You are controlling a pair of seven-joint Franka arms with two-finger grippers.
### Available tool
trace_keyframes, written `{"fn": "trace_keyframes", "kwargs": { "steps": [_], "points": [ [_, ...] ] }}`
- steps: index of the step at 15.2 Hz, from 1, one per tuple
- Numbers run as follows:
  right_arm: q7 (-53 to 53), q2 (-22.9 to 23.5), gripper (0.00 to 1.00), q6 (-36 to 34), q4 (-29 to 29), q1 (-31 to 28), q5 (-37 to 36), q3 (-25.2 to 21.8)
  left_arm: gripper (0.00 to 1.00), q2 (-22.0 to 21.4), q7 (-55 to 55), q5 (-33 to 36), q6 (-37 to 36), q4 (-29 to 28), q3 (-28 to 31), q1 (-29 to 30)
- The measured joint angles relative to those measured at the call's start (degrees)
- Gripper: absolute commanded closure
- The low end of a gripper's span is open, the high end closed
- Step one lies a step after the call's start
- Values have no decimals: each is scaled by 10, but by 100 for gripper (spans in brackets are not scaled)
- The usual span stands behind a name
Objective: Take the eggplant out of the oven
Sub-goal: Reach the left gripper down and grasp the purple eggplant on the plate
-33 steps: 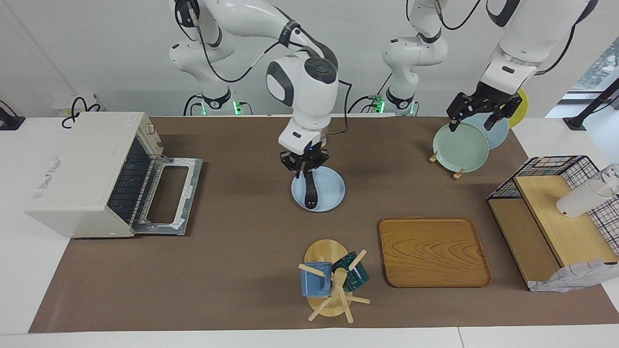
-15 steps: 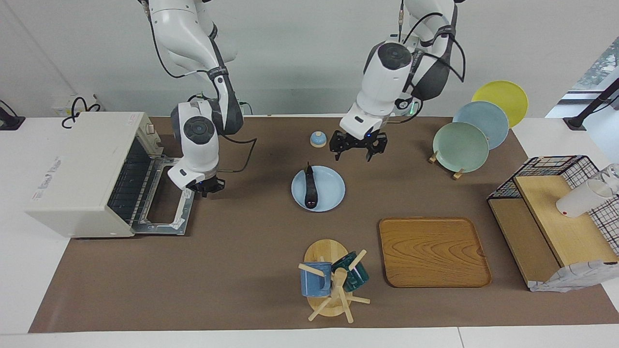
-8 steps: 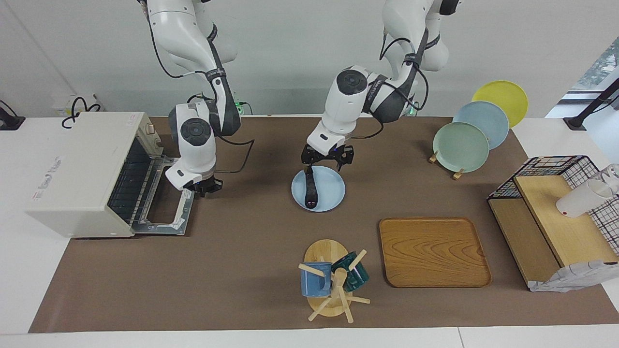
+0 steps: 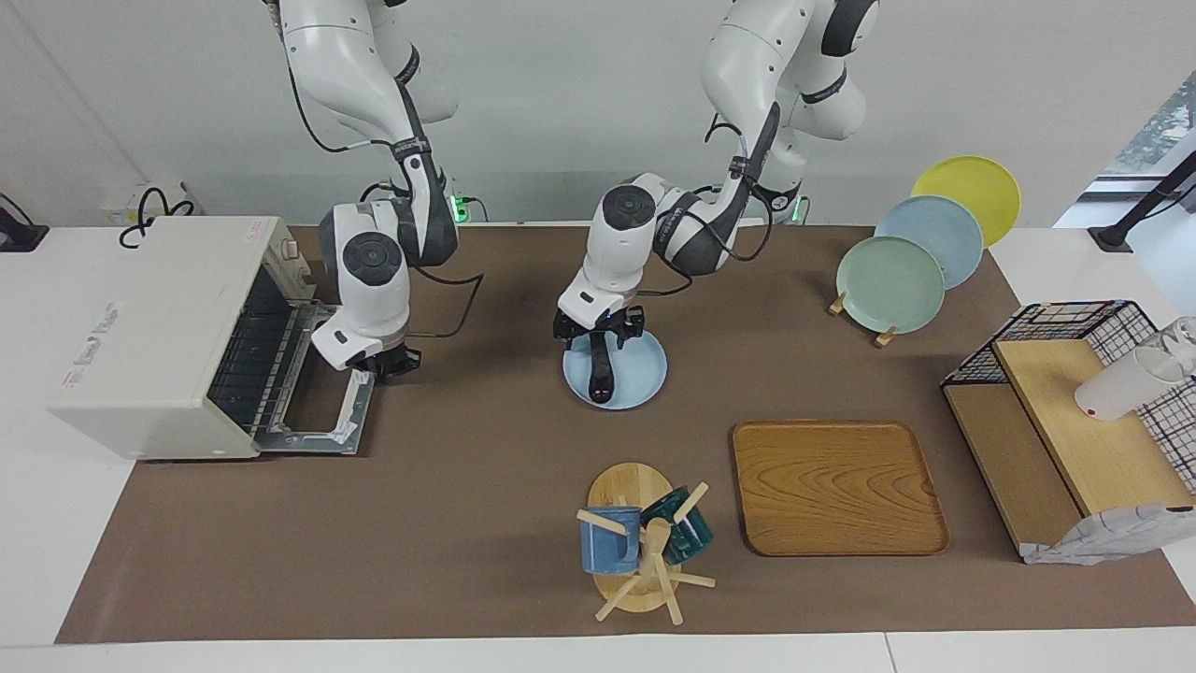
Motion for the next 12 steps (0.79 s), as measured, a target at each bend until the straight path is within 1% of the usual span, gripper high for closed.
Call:
{"fn": "trace_keyframes", "kwargs": {
  "steps": [2, 3, 5, 6, 8, 9, 11, 12],
  "points": [
    [-1, 0, 100, 1, -1, 0, -1, 0, 8, 3, 0, 6, 11, -9, 0, 0],
    [-4, 0, 100, 1, -1, 0, -1, 1, 12, 4, 0, 8, 17, -11, 0, 0],
    [-18, 0, 100, 1, -1, -1, -1, 1, 25, 6, -1, 8, 20, -12, 1, 0],
    [-25, 0, 100, 1, -1, -4, 0, 3, 33, 6, -2, 8, 21, -12, 1, 0],
    [-41, 0, 100, 1, -1, -5, 0, 5, 53, 6, -2, 9, 24, -12, 2, 0],
    [-47, 0, 100, -2, 1, -5, -1, 5, 61, 6, -2, 9, 24, -11, 2, 0],
    [-68, -3, 100, -32, 16, -5, -1, 9, 78, 6, -3, 9, 25, -11, 4, 0],
    [-85, -8, 100, -61, 30, -5, -1, 12, 93, 6, -3, 10, 25, -11, 6, 0]
  ]
}}
